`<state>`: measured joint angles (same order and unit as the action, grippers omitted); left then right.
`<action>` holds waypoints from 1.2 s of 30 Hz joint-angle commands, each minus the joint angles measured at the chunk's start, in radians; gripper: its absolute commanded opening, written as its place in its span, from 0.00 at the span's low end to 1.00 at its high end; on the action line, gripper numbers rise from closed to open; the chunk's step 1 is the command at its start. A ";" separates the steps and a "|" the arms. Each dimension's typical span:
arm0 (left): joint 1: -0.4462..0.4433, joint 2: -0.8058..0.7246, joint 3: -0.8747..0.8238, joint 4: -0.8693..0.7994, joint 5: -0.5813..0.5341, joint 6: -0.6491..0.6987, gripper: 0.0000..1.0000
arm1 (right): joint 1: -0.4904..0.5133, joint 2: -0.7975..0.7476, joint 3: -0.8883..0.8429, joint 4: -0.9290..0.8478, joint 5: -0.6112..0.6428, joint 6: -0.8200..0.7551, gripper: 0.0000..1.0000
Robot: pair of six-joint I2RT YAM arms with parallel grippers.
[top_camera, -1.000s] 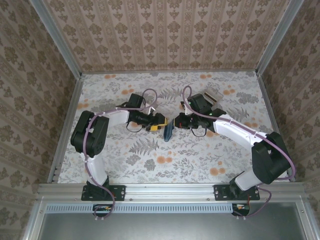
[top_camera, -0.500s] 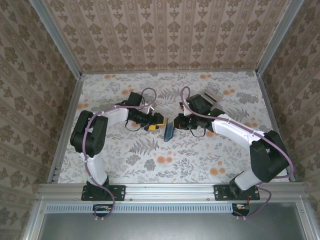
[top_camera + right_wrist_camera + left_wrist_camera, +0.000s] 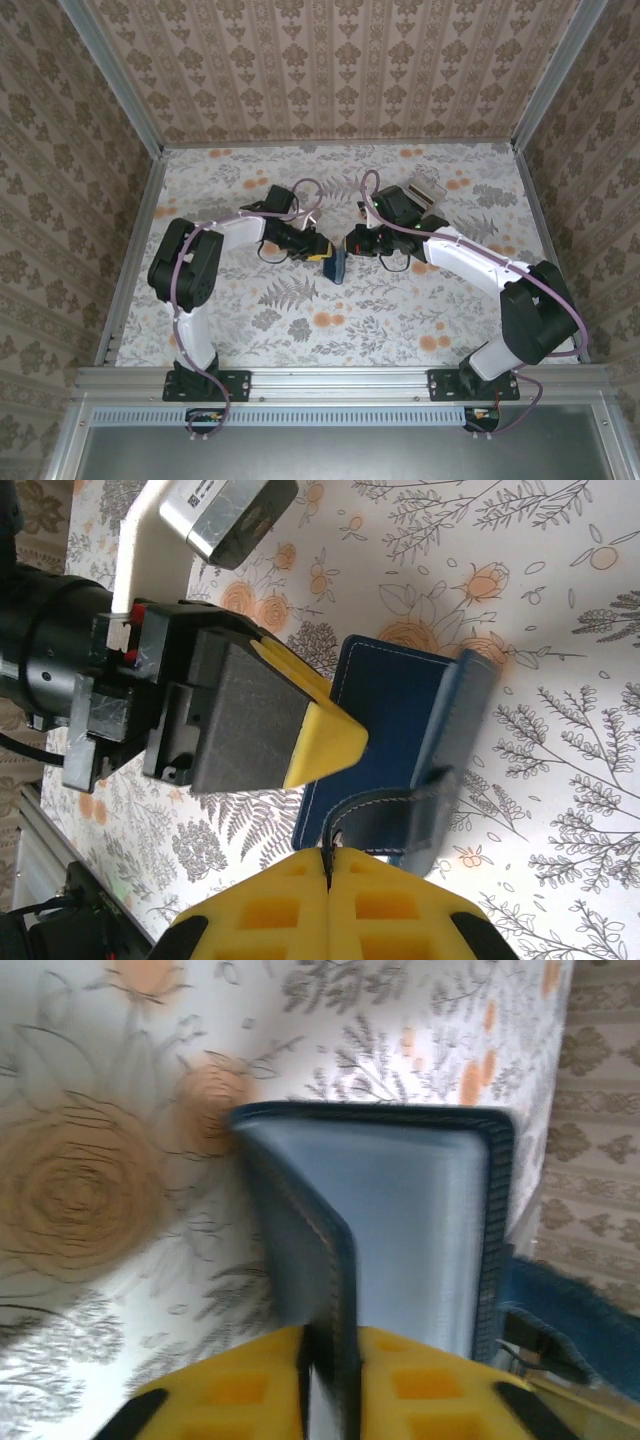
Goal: Put the credit cards into the card holder
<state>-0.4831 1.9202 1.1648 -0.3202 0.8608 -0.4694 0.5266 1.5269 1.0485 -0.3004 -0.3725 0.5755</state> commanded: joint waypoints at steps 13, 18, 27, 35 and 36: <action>0.010 -0.021 -0.035 -0.028 -0.069 0.008 0.00 | -0.091 0.064 -0.137 0.089 -0.130 0.032 0.33; 0.012 -0.023 -0.045 -0.037 -0.081 0.015 0.00 | -0.135 0.063 -0.190 0.160 -0.170 0.073 0.27; 0.019 -0.024 -0.032 -0.072 -0.095 0.041 0.00 | -0.151 -0.022 -0.216 0.018 -0.014 -0.042 0.45; 0.020 -0.013 -0.040 -0.063 -0.080 0.053 0.00 | -0.157 -0.021 -0.289 0.097 -0.109 -0.023 0.54; 0.020 -0.015 -0.046 -0.058 -0.078 0.053 0.00 | -0.158 -0.009 -0.293 0.141 -0.170 -0.014 0.55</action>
<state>-0.4698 1.9198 1.1336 -0.3595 0.7773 -0.4473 0.3748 1.5219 0.7830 -0.2272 -0.4423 0.5541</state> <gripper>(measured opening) 0.050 0.541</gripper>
